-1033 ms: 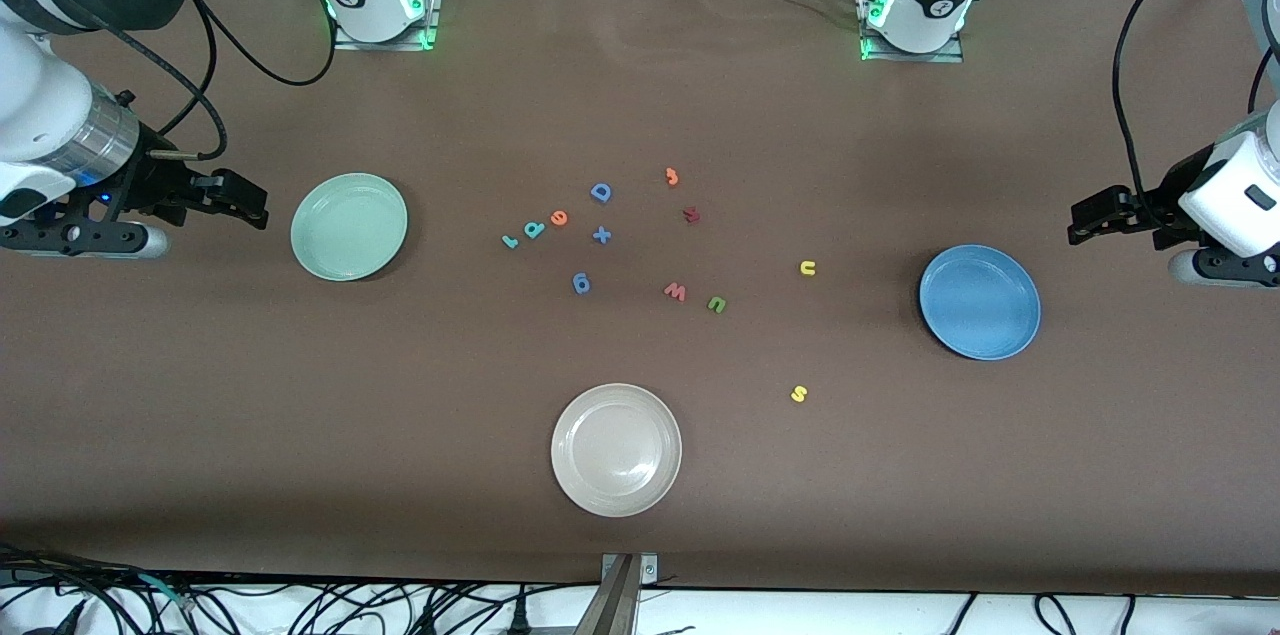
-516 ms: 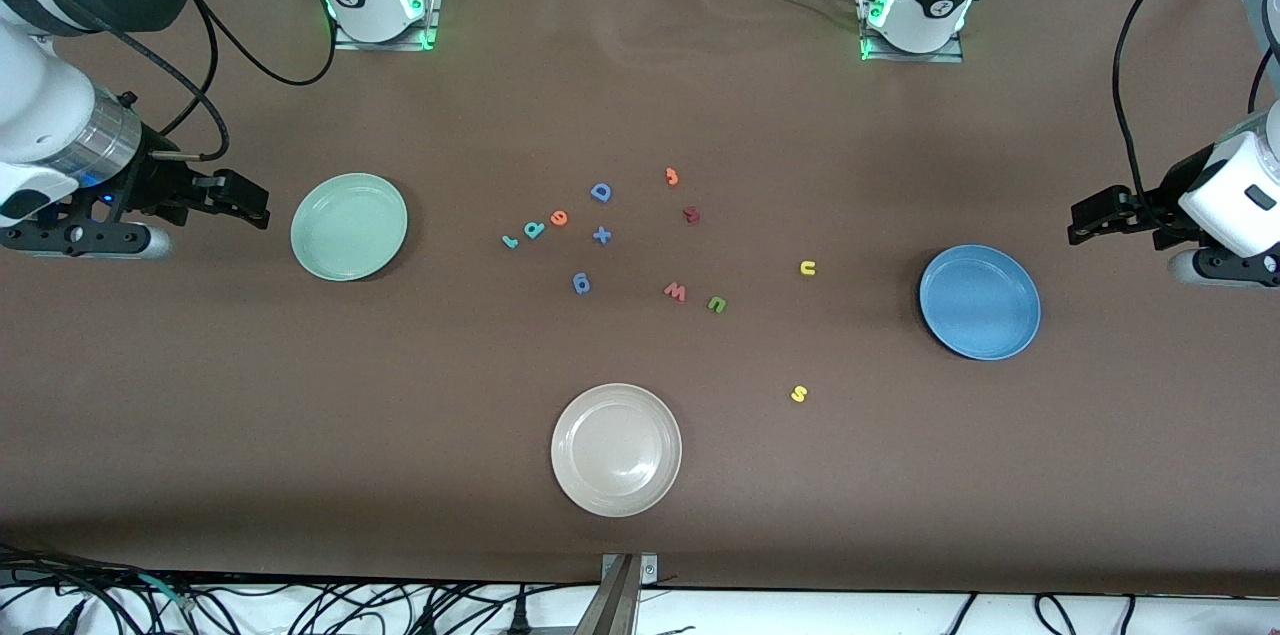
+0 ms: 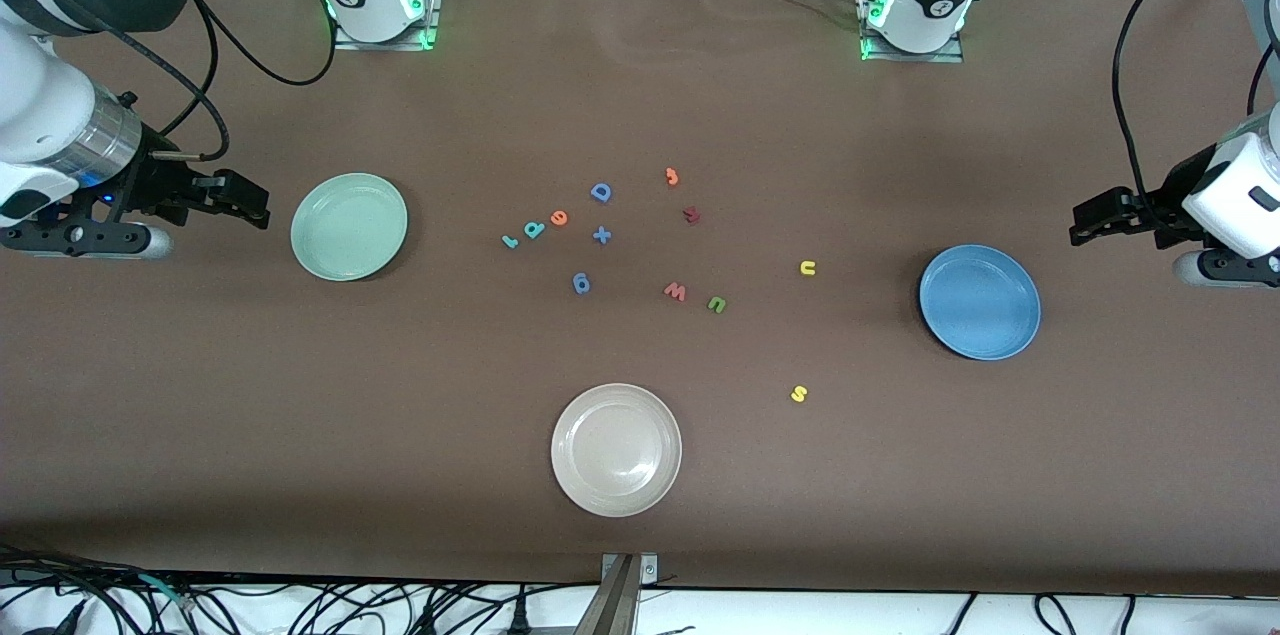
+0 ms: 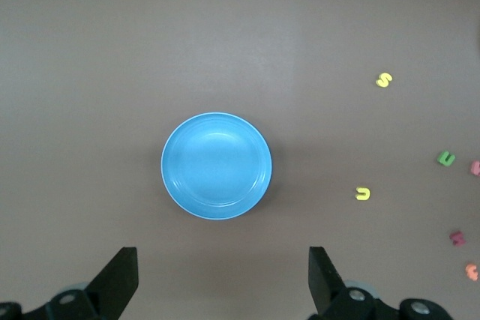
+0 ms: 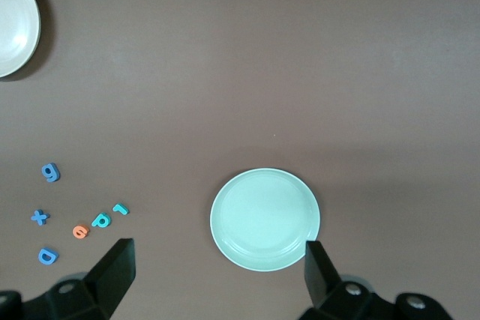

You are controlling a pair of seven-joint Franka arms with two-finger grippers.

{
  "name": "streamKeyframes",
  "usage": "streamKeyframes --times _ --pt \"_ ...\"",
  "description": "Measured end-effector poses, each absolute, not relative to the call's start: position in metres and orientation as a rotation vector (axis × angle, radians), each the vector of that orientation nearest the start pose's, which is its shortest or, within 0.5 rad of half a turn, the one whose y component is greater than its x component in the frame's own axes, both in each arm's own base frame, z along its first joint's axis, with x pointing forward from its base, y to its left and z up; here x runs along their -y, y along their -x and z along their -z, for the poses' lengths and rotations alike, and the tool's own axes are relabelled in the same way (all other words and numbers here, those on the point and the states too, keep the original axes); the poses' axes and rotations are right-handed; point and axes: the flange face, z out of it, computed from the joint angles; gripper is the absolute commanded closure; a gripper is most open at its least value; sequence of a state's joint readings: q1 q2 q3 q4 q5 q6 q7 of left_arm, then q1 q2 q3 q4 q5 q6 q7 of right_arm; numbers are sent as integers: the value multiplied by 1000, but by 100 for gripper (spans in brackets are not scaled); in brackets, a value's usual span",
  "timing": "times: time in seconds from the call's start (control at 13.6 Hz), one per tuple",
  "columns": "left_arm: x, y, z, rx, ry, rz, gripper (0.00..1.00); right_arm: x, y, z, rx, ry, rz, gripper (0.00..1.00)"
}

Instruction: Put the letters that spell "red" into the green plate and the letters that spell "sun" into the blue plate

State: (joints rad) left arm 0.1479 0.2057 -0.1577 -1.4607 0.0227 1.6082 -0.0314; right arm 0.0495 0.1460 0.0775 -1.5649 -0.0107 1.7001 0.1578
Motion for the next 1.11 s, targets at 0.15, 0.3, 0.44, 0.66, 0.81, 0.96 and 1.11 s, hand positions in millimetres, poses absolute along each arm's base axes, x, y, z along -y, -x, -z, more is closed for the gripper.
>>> streamKeyframes --times 0.15,0.3,0.44,0.66,0.81,0.96,1.11 --pt "-8 -616 -560 56 3148 -92 0 -72 -602 -554 -50 3142 -17 0" --pt "-6 -614 -558 57 3146 -125 0 -71 -602 -554 -54 3142 -17 0" --pt "-1 -609 -553 46 3141 -205 0 -71 -602 -553 -55 3143 -19 0" --pt "43 -606 -529 -65 3129 -342 0 -69 -602 -551 -69 3143 -25 0" --pt "76 -610 -508 -129 3120 -389 0 -68 -603 -551 -78 3143 -25 0" --pt "87 -620 -490 -156 3126 -375 0 -68 -603 -551 -88 3143 -23 0" --pt "105 -635 -469 -196 3145 -298 0 -69 -603 -551 -92 3140 -23 0"
